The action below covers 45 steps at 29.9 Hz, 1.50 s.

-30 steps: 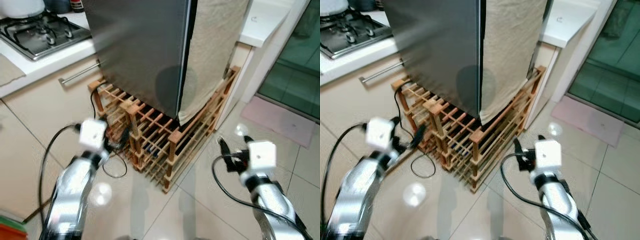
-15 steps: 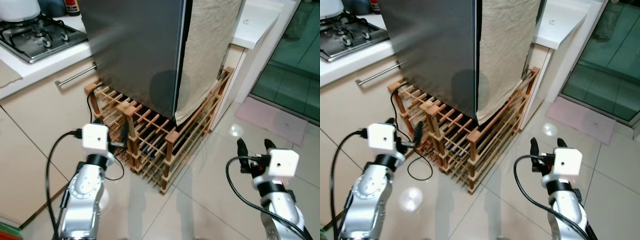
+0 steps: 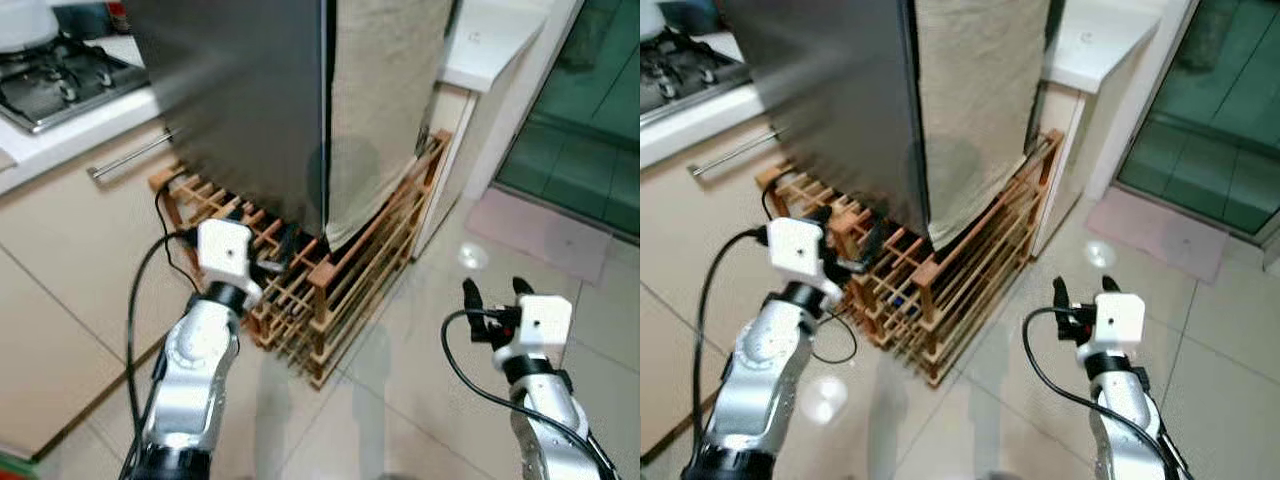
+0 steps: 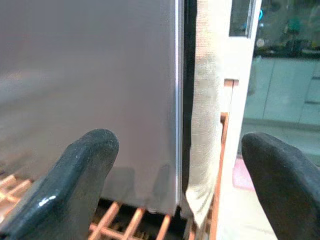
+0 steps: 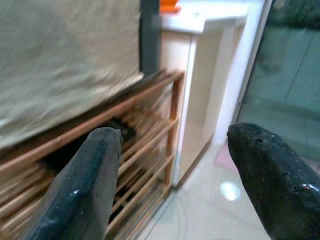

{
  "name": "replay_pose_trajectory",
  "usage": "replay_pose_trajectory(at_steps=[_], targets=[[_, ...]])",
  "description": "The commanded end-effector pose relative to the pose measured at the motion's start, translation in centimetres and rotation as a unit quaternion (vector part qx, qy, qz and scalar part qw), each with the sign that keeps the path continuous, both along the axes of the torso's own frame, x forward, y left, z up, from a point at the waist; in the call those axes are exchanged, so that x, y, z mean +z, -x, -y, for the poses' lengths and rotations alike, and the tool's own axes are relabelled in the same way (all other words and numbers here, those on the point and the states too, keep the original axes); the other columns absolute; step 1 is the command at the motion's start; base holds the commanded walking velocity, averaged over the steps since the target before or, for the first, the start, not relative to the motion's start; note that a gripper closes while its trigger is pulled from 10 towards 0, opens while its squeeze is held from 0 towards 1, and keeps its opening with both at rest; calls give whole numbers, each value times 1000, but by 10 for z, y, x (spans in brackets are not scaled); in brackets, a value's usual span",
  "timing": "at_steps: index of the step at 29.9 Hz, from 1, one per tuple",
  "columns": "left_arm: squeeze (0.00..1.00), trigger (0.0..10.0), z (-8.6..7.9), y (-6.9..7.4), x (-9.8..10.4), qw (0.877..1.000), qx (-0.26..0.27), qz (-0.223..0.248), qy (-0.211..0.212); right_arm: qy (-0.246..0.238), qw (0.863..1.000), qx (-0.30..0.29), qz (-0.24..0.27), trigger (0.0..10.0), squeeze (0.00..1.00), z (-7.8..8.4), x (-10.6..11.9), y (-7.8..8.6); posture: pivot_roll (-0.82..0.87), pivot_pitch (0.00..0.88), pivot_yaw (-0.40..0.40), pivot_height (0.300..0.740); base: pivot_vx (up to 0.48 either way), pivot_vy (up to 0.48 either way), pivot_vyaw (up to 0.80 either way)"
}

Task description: Restocking fridge

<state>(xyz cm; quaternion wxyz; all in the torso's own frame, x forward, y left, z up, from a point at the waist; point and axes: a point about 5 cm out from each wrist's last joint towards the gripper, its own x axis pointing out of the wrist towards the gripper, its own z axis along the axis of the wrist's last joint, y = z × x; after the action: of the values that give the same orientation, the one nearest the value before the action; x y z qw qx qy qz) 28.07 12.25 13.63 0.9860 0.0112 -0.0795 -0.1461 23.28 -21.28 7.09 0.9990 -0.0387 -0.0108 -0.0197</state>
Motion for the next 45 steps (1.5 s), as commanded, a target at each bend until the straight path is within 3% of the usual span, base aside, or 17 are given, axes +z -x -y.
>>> replay_pose_trajectory(at_steps=[1, 5, 9, 15, 25, 35, 45], targets=[[0, 10000, -12, -7, -4, 999, 25, -18, -7, 1, 1000, 12, 14, 10000, 220, -7, 6, -4, -111, 8, 29, 740, 398, -262, 0], [0, 10000, -17, -13, -4, 999, 44, -23, -15, 1, 1000, 18, 19, 10000, 220, -10, 9, -6, -107, 9, 29, 740, 443, 0, 0], [0, 10000, -20, -18, -13, 995, 66, -49, -55, 0, 1000, 22, 21, 10000, 224, -14, 11, -7, -105, 10, 31, 740, 232, 0, 0], [0, 10000, -12, -17, -4, 998, 38, -30, -26, 2, 999, 24, 23, 10000, 220, -16, 14, -8, -110, 12, 34, 740, 0, 0, 0], [0, 10000, -3, -18, 4, 1000, 16, -9, -21, 6, 999, 25, 22, 10000, 220, -16, 16, -6, -119, 11, 39, 740, 432, 0, 0], [0, 10000, -5, -18, 3, 999, 24, -11, -30, 8, 999, 25, 18, 10000, 216, -16, 15, -4, -118, 8, 39, 740, 0, 0, 0], [0, 10000, 22, -21, 24, 998, -56, -6, -11, 8, 1000, 27, 14, 10000, 220, -16, 14, -5, -120, 0, 38, 740, 0, 0, 0]])
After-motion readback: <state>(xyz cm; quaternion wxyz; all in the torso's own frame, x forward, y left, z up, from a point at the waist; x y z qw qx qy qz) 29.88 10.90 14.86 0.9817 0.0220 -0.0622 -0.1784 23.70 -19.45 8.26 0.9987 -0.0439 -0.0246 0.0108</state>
